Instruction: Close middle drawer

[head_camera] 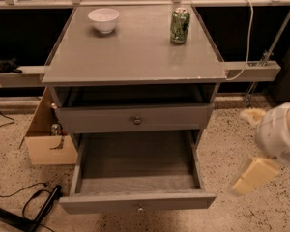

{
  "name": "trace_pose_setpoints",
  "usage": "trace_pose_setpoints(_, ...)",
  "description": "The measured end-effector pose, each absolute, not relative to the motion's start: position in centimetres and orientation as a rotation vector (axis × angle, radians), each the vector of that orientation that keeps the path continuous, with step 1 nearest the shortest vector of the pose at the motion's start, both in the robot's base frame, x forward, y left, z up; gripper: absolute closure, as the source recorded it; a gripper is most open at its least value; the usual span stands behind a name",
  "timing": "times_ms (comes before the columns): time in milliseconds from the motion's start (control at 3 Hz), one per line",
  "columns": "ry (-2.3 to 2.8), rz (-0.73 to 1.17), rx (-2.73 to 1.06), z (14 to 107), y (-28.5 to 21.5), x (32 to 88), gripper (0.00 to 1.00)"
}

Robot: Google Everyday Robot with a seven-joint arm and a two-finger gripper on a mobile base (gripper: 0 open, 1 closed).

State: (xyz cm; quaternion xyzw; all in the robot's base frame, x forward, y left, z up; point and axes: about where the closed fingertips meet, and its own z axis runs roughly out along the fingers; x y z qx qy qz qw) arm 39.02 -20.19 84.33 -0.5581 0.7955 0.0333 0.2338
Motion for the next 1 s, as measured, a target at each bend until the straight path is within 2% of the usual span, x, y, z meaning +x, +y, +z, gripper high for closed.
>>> trace_pose_setpoints(333, 2.241, 0.313, -1.448, 70.6, -18.5, 36.7, 0.0)
trace_pose_setpoints(667, 2.274, 0.415, -1.371, 61.7, -17.4, 36.3, 0.0)
trace_pose_setpoints(1000, 2.345, 0.465, -1.328, 56.8, -17.4, 37.2, 0.0)
